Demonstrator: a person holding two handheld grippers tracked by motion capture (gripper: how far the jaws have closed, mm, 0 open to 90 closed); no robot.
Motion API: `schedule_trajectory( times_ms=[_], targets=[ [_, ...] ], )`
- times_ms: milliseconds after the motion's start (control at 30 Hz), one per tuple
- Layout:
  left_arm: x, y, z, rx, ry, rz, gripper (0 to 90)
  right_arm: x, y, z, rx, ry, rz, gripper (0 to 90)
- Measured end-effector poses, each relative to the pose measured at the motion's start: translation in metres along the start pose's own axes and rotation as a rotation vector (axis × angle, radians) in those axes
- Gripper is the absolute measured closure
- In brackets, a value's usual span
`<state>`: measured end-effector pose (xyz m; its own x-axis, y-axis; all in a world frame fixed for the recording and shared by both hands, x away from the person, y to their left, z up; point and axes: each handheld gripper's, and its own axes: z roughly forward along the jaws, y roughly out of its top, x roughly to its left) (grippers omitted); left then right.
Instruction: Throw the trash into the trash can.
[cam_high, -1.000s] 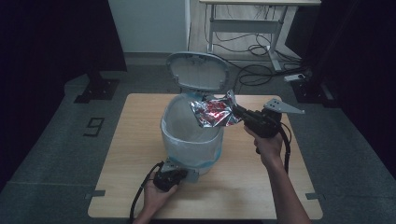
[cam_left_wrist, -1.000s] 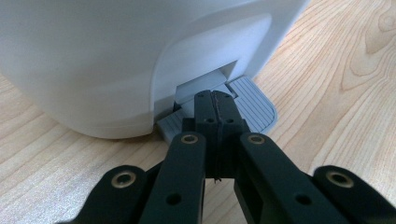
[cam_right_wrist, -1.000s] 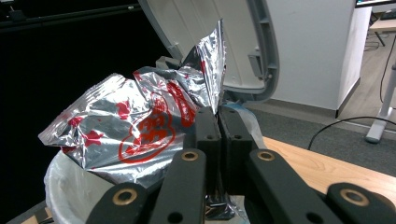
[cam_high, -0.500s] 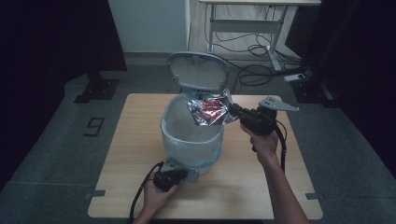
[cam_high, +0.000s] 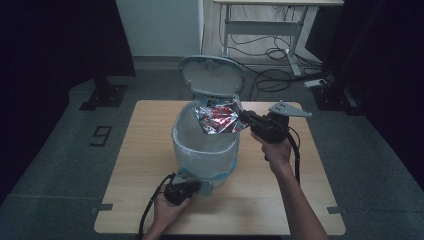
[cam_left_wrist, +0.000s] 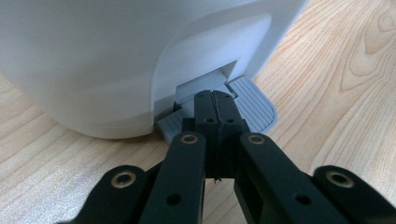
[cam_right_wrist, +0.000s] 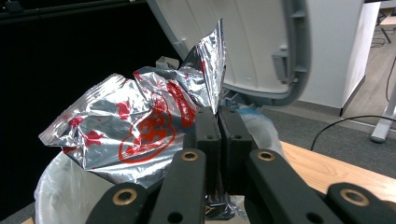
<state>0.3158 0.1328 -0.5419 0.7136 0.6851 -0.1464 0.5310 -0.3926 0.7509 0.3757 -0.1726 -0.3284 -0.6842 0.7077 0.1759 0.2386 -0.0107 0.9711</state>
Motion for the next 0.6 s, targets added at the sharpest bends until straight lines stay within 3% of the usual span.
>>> schedule_trajectory(
  times_ms=[600],
  targets=[
    [-0.002,0.0,0.0,0.0,0.01,0.008,90.0,0.013,0.0,0.026,0.026,0.027,-0.007,87.5]
  ],
)
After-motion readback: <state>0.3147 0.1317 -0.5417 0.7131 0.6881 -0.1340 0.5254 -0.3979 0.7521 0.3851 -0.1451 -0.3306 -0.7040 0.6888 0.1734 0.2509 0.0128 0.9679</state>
